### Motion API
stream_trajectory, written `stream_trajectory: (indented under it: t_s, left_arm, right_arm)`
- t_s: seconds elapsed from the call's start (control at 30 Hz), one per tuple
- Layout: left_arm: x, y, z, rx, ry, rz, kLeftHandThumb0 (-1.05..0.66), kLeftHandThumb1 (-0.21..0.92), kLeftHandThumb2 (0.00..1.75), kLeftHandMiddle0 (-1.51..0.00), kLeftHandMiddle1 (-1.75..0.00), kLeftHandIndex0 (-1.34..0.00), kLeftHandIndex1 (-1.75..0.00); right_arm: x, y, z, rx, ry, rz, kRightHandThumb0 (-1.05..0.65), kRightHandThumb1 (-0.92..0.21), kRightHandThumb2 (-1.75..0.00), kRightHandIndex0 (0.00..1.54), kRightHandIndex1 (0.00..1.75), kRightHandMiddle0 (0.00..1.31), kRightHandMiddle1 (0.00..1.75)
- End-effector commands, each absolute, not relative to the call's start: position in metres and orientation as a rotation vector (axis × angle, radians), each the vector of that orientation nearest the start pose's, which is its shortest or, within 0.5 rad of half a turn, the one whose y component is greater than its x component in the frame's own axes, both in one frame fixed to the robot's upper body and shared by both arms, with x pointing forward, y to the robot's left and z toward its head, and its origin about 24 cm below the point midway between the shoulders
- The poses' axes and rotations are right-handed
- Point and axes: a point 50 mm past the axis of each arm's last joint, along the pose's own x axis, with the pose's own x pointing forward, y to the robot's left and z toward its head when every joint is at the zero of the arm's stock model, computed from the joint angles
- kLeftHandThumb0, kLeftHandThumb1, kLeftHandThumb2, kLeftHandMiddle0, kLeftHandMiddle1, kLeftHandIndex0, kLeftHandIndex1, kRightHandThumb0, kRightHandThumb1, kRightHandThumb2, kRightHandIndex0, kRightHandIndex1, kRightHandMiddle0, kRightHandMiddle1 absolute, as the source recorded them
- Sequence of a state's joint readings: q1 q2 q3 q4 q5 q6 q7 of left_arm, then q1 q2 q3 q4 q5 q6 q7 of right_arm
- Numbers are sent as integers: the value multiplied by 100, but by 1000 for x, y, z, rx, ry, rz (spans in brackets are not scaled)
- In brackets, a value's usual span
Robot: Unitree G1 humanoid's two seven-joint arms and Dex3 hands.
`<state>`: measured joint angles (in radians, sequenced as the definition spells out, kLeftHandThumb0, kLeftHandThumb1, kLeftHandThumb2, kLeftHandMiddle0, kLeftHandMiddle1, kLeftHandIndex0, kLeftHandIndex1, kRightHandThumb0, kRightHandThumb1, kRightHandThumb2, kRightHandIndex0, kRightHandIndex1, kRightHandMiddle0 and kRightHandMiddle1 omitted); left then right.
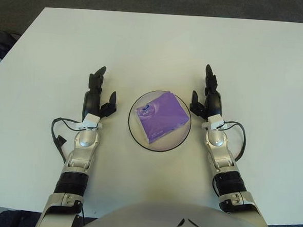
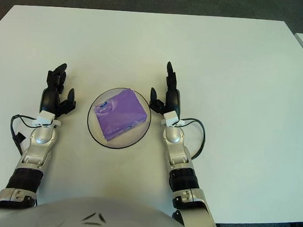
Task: Put the tissue paper into the plate.
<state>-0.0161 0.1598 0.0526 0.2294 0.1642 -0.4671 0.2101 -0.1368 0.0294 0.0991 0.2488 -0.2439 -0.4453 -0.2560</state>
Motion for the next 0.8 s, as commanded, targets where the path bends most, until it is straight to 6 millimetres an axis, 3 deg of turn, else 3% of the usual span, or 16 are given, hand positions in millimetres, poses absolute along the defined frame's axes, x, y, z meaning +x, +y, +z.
stream_trajectory:
  t_s: [0.0, 0.17, 0.53, 0.77]
  left_arm:
    - [212, 186, -12, 247, -32, 179, -69, 92, 74, -29, -6, 0, -69]
    - [212, 186, -12, 248, -31, 176, -69, 92, 75, -29, -6, 0, -69]
    - [211, 186, -11, 256, -38, 174, -69, 92, 76, -29, -6, 0, -69]
    - [211, 186, -9, 255, -41, 175, -70, 92, 76, -29, -6, 0, -72]
  right_arm:
    - [254, -117, 33, -153, -248, -69, -86, -92, -87, 3, 1, 1, 1]
    - [252, -119, 29, -128, -256, -118, -83, -92, -87, 6, 3, 4, 3]
    - [253, -135, 12, -58, -261, -211, -69, -92, -80, 20, 7, 0, 47]
    - [257, -145, 5, -11, -238, -211, -64, -92, -80, 24, 8, 0, 58]
